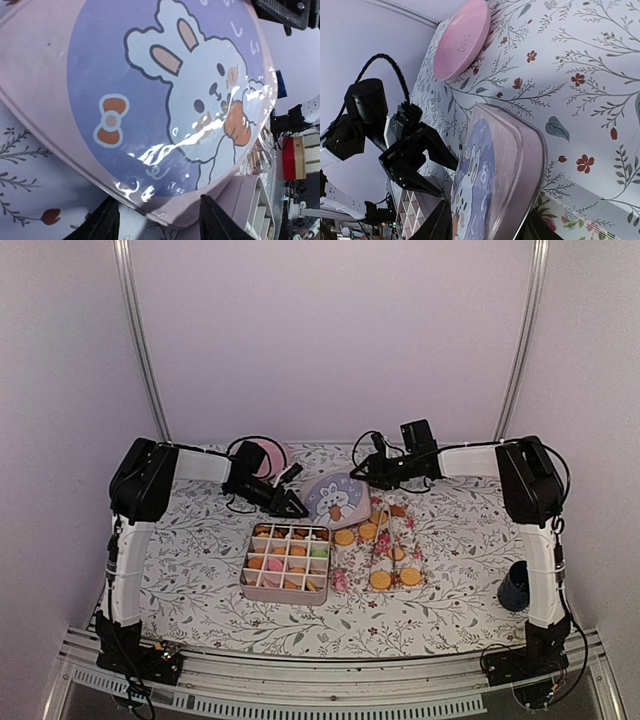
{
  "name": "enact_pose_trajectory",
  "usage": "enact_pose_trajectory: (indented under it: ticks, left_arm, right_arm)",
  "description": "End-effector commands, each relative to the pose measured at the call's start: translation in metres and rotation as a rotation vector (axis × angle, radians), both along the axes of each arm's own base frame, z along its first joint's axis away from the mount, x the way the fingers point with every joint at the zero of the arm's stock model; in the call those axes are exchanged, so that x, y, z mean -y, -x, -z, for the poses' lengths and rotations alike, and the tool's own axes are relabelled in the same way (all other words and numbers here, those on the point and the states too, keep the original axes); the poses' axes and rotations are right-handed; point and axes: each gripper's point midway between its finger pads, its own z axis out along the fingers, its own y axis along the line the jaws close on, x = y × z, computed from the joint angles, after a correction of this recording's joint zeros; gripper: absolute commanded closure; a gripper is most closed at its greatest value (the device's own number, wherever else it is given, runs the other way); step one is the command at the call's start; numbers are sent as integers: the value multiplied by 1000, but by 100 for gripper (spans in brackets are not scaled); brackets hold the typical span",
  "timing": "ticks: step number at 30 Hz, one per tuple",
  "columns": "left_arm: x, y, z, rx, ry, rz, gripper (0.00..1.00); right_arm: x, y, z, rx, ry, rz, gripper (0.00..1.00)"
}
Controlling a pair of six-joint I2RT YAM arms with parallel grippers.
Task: Pack the cookies
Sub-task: Pick up the box lid from the plate, then place the box lid on the packing box.
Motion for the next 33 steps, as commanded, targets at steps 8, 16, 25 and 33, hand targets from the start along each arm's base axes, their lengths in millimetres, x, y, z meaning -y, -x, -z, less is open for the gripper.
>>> enact_pose_trajectory:
  ticks: [8, 16, 25, 33]
  left_arm:
    - [-5, -2, 2, 18, -44, -22, 44]
    - [-54, -20, -71, 75, 3, -82, 30]
    - [-159, -30, -154, 270, -114, -269, 1]
    - [-295, -27, -217, 410, -191, -666, 1]
  right_arm:
    - [-13, 7, -30, -15, -34, 37, 82]
    - [-13, 0, -92, 72, -119, 74, 92]
    - [-6, 17, -182, 207, -206, 113, 95]
    - [-21, 66, -222, 272, -265, 73, 95]
